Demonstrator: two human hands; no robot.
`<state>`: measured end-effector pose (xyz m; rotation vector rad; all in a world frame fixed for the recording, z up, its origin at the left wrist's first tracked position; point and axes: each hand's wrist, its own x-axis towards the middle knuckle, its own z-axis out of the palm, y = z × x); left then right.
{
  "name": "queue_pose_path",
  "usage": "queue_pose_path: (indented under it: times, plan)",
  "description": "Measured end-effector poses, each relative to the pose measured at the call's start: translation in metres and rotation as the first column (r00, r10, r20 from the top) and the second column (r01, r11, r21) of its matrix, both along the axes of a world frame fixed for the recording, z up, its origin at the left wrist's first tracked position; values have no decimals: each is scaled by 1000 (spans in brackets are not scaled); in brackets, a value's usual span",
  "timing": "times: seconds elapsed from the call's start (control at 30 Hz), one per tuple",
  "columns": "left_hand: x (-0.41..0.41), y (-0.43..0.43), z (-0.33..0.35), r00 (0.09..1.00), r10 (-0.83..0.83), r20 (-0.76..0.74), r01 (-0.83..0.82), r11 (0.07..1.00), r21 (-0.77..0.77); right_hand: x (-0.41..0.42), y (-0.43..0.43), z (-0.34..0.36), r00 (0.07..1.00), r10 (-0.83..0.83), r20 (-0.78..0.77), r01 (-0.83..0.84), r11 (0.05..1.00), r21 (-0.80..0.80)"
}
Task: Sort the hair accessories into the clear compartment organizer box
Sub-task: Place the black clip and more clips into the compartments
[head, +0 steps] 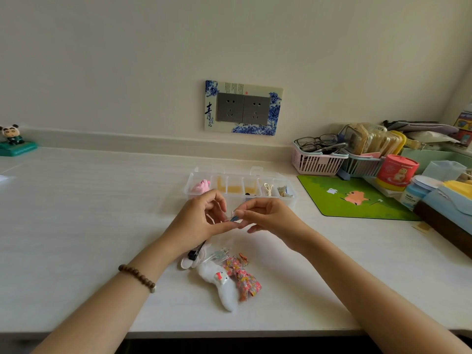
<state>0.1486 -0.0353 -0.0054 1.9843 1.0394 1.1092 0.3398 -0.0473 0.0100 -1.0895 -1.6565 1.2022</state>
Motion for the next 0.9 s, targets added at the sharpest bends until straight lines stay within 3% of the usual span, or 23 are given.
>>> queue_pose_path:
  times: [0.2, 0.33, 0.4, 0.53, 0.6, 0.7, 0.8, 0.9]
  plan:
    - [-1, 0, 2, 997, 34, 71, -37, 999, 41, -5, 7, 12, 995, 19, 103, -30, 994, 104]
    - [-15, 8, 8, 998, 27, -55, -24, 998, 52, 1, 22, 25, 964, -266, -17, 261, 930, 259]
    - [-24, 10, 11, 995, 22, -97, -22, 1000, 1, 11, 32, 28, 911, -408, 64, 357, 856, 373]
    - [-37, 12, 11, 983, -16, -185, -5, 994, -110, 16, 36, 23, 791, -521, 321, 310, 793, 525]
    - [-41, 12, 13, 973, -35, -230, -2, 987, -162, 8, 26, 24, 819, -470, 330, 251, 809, 531]
    - [-44, 9, 19, 958, -98, -269, 41, 977, -211, -8, 4, 22, 894, -216, 392, 89, 944, 317]
    - [-46, 5, 20, 913, -189, -361, 95, 960, -263, -16, -13, 9, 822, -42, 568, -24, 994, 108]
    - [-47, 5, 17, 867, -256, -428, 118, 939, -322, -19, -18, -2, 798, -33, 602, -36, 994, 102]
